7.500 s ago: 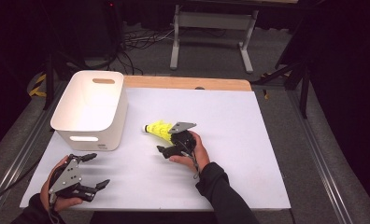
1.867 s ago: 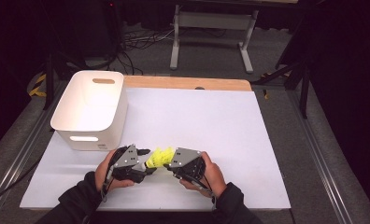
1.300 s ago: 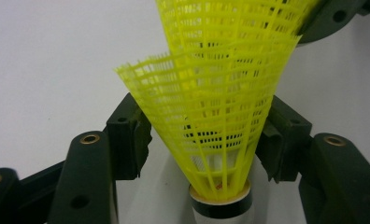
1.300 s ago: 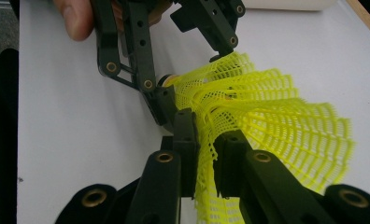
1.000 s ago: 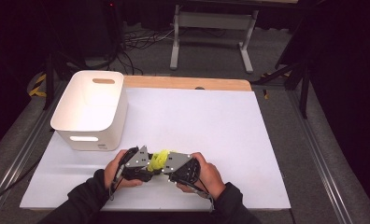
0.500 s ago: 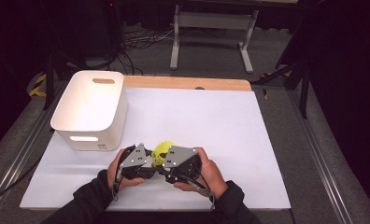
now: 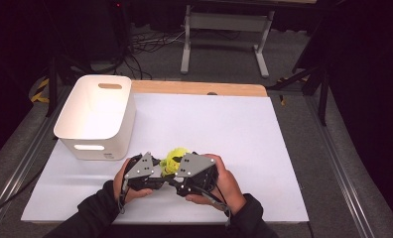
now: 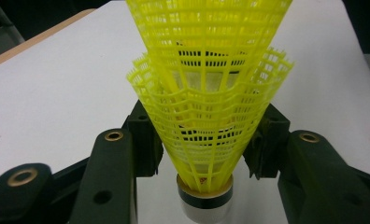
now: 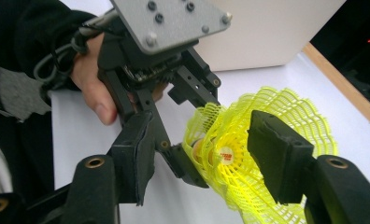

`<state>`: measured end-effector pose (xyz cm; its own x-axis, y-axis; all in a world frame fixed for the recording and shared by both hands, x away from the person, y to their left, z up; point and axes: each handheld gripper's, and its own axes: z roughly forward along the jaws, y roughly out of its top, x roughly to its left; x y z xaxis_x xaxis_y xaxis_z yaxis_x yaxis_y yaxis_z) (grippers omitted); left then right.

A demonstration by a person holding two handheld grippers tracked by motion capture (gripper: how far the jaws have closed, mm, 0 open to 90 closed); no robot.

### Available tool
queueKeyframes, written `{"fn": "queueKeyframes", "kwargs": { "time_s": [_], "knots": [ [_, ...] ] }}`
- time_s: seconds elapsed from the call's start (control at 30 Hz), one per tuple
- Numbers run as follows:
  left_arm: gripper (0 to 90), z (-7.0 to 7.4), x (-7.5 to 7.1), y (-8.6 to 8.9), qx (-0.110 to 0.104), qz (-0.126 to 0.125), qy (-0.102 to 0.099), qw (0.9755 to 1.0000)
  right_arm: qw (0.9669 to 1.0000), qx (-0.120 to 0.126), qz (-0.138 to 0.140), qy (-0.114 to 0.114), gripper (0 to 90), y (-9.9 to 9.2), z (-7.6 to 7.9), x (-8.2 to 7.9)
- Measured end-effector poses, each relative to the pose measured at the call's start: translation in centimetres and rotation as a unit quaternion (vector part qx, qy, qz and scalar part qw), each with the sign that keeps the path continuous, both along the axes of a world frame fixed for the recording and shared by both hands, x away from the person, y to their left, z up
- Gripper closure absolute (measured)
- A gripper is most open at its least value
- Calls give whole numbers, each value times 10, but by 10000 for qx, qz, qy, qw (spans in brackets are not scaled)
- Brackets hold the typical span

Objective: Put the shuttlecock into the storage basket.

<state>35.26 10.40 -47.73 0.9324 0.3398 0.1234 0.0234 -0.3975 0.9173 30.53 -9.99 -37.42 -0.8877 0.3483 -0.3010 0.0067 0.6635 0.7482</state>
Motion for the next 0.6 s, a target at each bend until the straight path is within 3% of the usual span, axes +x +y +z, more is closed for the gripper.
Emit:
{"fn": "queueKeyframes", "kwargs": {
  "time_s": [0.07,0.1,0.2,0.27,0.3,0.33,0.43,0.6],
  "knots": [
    [542,0,0,1,6,-5,-22,10000,10000,6,-14,-47,447,-1,1,0],
    [542,0,0,1,-48,-37,-10,10000,9998,182,-64,-39,459,-4,2,0],
    [542,0,-1,1,-47,-63,-9,10000,9995,300,-65,31,564,-6,3,0],
    [538,0,-1,1,-44,-71,-4,10000,9996,278,-46,82,674,-6,1,1],
    [538,0,-1,2,-18,-65,-46,10000,9996,278,-46,82,674,-6,1,1],
    [532,0,-1,2,-42,-71,-45,10000,9996,253,-16,111,763,-5,-1,2],
    [526,0,-2,0,37,-33,-100,9999,9994,278,46,186,850,-2,-5,3],
    [514,-1,-3,-1,137,-20,-142,9998,9991,315,59,289,864,-2,-8,5]
  ]
}}
